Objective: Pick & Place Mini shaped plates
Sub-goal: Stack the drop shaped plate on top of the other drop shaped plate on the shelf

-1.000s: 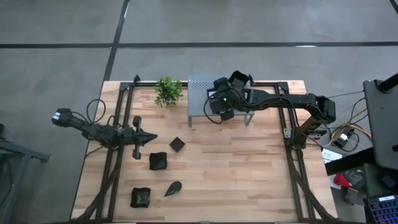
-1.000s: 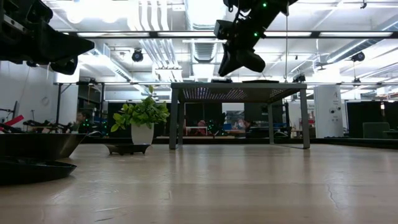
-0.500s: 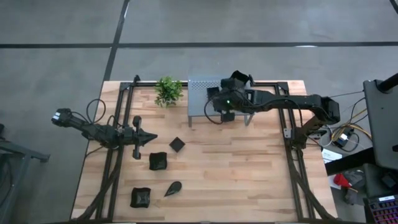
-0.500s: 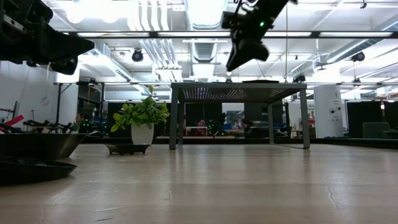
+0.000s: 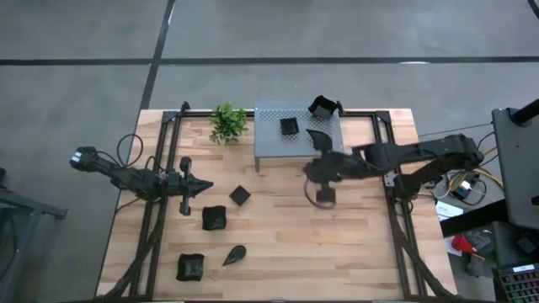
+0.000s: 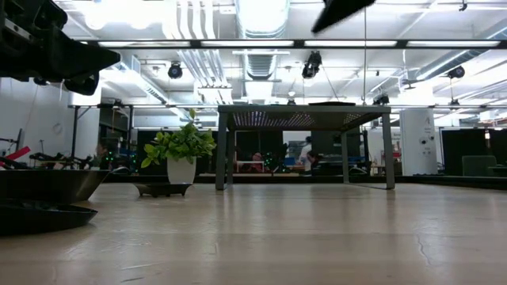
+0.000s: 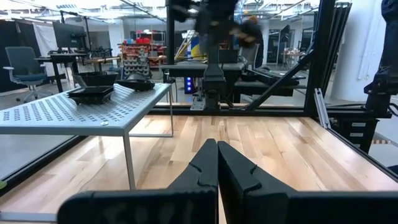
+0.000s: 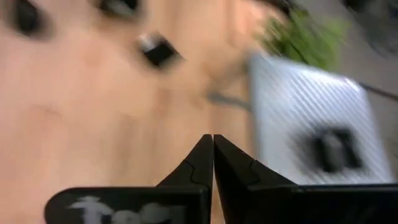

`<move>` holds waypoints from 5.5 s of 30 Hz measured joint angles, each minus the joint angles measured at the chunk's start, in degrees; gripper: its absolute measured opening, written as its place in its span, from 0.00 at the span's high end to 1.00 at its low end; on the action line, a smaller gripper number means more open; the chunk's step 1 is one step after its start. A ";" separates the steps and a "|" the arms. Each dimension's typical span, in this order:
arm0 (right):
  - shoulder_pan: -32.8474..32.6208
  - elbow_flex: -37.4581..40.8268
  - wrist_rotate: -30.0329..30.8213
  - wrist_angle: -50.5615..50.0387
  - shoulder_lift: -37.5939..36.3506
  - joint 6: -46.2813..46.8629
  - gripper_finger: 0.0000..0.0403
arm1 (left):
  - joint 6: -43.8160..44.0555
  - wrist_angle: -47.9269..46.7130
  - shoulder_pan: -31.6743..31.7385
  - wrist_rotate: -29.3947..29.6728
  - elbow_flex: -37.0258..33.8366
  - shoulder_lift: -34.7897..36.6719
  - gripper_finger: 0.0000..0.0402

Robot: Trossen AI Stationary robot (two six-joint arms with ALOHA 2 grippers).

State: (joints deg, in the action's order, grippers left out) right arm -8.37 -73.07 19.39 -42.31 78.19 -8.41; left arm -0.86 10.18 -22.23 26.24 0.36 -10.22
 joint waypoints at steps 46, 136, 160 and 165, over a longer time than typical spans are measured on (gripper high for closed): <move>-24.94 -0.20 -6.30 51.94 31.61 -4.07 0.72 | 0.00 0.04 0.01 -0.01 0.00 -0.07 1.00; -7.79 -18.26 -25.77 54.96 58.73 14.76 0.81 | 0.01 -0.01 -0.01 0.00 0.00 -0.07 1.00; -7.60 -18.21 -26.69 52.78 58.73 17.31 0.98 | 0.01 0.02 0.02 0.00 0.00 -0.06 1.00; -7.75 -18.21 -26.46 52.72 58.13 17.23 0.98 | 0.01 0.00 0.01 0.00 0.00 -0.07 1.00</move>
State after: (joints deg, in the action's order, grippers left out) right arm -16.12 -91.29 -7.07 10.41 136.32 8.82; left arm -0.85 10.18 -22.22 26.24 0.36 -10.28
